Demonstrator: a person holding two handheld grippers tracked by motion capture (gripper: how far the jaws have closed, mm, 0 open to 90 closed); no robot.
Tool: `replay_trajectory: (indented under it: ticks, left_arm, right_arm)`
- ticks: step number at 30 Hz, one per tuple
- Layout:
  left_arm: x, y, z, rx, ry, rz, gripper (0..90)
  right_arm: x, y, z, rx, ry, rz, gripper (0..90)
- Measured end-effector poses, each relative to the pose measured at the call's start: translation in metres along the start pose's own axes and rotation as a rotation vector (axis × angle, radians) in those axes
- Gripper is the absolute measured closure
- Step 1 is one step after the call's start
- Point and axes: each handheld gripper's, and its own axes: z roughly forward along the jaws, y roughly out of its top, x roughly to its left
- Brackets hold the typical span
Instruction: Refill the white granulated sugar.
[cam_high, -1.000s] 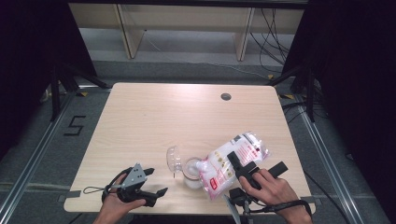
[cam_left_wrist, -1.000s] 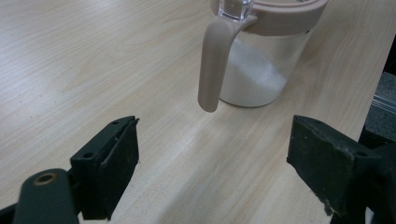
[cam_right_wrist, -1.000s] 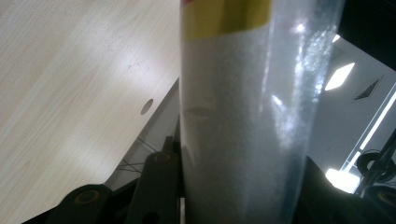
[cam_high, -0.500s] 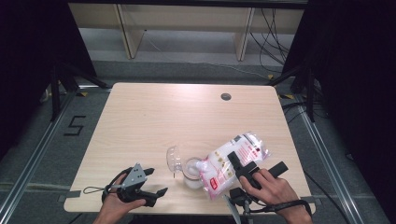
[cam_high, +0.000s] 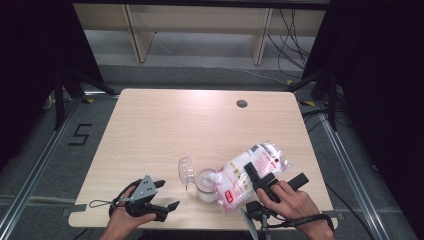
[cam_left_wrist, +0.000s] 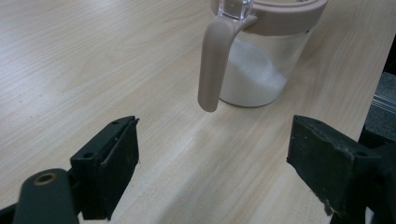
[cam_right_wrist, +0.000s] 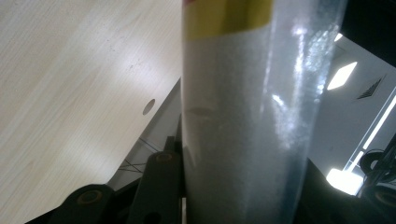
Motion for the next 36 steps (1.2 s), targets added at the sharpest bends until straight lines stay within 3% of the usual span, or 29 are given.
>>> replay_trajectory:
  ticks: [4,6,18,21,23,36]
  left_arm:
    - [0.0016,0.0004,-0.0002,0.003,-0.001,0.027,16.1]
    - [-0.0001,0.0001,-0.0001,0.002,0.0,-0.001,16.1]
    - [-0.0002,0.0001,-0.0001,0.002,0.0,0.0,16.1]
    - [0.0003,0.0002,-0.0003,0.007,0.003,0.006,16.1]
    - [0.0021,0.0006,0.0001,0.002,-0.004,0.035,16.1]
    - [0.0019,0.0008,-0.0005,0.008,0.001,0.034,16.1]
  right_arm:
    - [0.0,-0.0002,0.0,-0.001,0.0,0.0,72.3]
    - [0.0,-0.0001,-0.0001,-0.001,0.002,0.0,72.4]
    - [-0.0005,-0.0008,-0.0002,-0.002,0.001,0.0,72.5]
    - [-0.0003,-0.0013,-0.0005,0.0,-0.002,0.001,72.6]
    - [-0.0004,-0.0013,-0.0005,0.0,-0.001,0.001,72.6]
    - [0.0001,-0.0006,0.0001,-0.003,0.003,-0.001,72.7]
